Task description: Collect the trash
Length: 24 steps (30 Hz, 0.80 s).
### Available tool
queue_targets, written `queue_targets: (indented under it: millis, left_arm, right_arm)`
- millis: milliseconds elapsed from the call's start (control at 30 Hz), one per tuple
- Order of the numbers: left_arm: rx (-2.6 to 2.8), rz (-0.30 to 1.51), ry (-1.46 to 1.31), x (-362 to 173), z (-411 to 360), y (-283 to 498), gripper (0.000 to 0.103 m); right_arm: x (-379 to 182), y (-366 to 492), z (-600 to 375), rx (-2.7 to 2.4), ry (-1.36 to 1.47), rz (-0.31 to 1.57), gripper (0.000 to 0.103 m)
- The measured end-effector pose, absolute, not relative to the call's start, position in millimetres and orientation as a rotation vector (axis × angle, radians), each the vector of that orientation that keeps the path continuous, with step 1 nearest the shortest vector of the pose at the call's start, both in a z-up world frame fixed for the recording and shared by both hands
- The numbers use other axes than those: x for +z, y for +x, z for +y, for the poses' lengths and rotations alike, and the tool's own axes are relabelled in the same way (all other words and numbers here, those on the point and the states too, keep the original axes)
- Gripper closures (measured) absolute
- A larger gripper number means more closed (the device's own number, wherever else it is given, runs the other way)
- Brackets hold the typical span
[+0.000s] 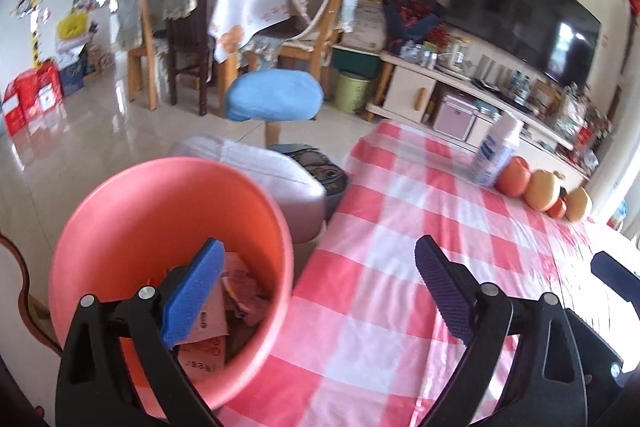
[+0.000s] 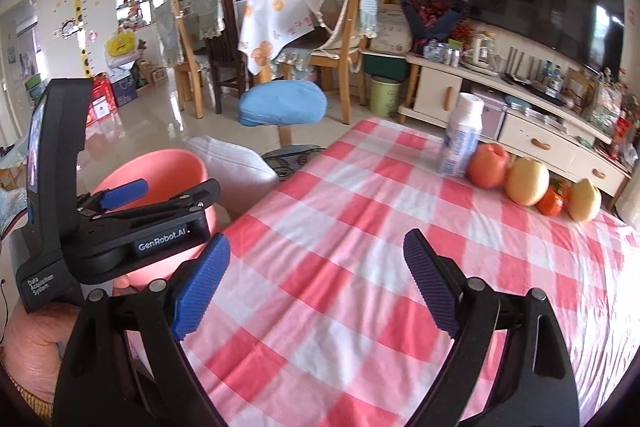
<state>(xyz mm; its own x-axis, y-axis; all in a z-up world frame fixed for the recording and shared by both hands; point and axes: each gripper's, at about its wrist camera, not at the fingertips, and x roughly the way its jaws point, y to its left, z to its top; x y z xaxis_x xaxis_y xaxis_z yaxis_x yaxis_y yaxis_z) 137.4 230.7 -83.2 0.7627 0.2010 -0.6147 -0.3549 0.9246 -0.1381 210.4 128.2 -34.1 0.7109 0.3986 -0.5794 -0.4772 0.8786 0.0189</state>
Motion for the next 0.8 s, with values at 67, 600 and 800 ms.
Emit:
queue_targets:
  millis: [67, 600, 800]
  left_arm:
    - [0.279, 0.631, -0.228, -81, 216, 137, 0.008]
    - [0.124, 0.623, -0.091, -75, 125, 131, 0.008]
    - [0.069, 0.622, -0.039, -73, 89, 118, 0.008]
  right_arm:
    - [-34, 208, 118, 0.470, -0.132, 0.606, 0.014]
    - [-32, 169, 21, 0.285, -0.083, 0.557, 0.014]
    - [-25, 146, -16, 0.218, -0.063, 0.505, 0.010]
